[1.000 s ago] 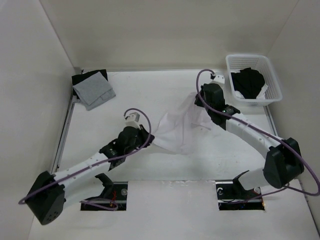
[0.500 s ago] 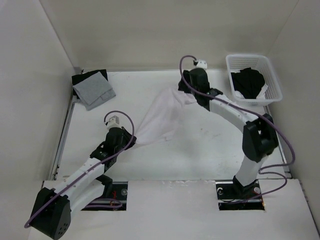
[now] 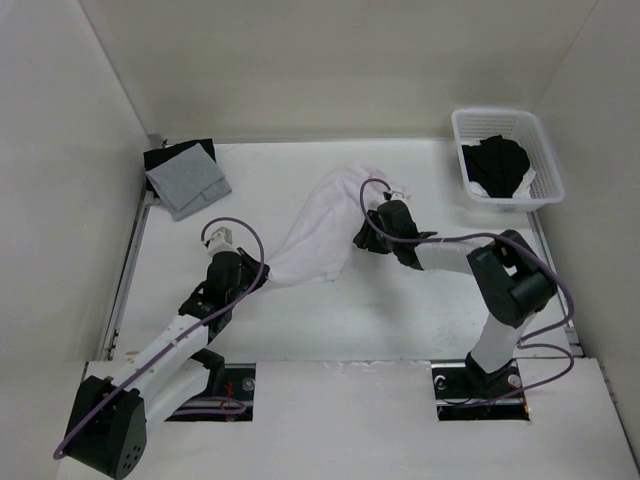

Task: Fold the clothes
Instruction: Flatten the tank top out

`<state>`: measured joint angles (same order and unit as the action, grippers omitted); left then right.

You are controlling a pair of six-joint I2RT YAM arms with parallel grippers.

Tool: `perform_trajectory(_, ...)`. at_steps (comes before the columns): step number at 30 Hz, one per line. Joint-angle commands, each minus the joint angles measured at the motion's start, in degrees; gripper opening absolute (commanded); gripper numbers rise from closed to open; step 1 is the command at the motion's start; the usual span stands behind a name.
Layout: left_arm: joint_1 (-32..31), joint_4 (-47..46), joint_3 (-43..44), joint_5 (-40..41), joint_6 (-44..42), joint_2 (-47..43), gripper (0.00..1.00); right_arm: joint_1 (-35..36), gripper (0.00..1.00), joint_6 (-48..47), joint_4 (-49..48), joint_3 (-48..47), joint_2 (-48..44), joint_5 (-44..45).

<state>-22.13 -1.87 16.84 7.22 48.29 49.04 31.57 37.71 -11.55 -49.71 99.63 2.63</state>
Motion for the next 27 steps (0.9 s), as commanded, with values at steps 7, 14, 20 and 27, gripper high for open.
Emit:
perform_trajectory(7, -2.7, -6.4, 4.8, 1.3, 0.1, 0.7, 0.03, -4.2, 0.22, 5.9, -7.6, -12.8, 10.8, -0.6)
perform_trajectory(14, -3.0, -7.0, 10.7, 4.3, -0.2, -0.3, 0.03, -5.1, 0.0, 3.2, -7.4, -11.0, 1.5, -0.2)
perform_trajectory(20, -2.0, -7.0, 16.5, 7.3, -0.3, -1.6, 0.03, -0.6, 0.0, -3.7, 13.6, -3.5, -27.3, 5.2)
perform_trajectory(27, 1.0, -4.9, 18.0, 8.2, -0.6, -5.3, 0.03, 6.4, 0.01, -4.4, 32.3, -6.4, -44.4, 10.6)
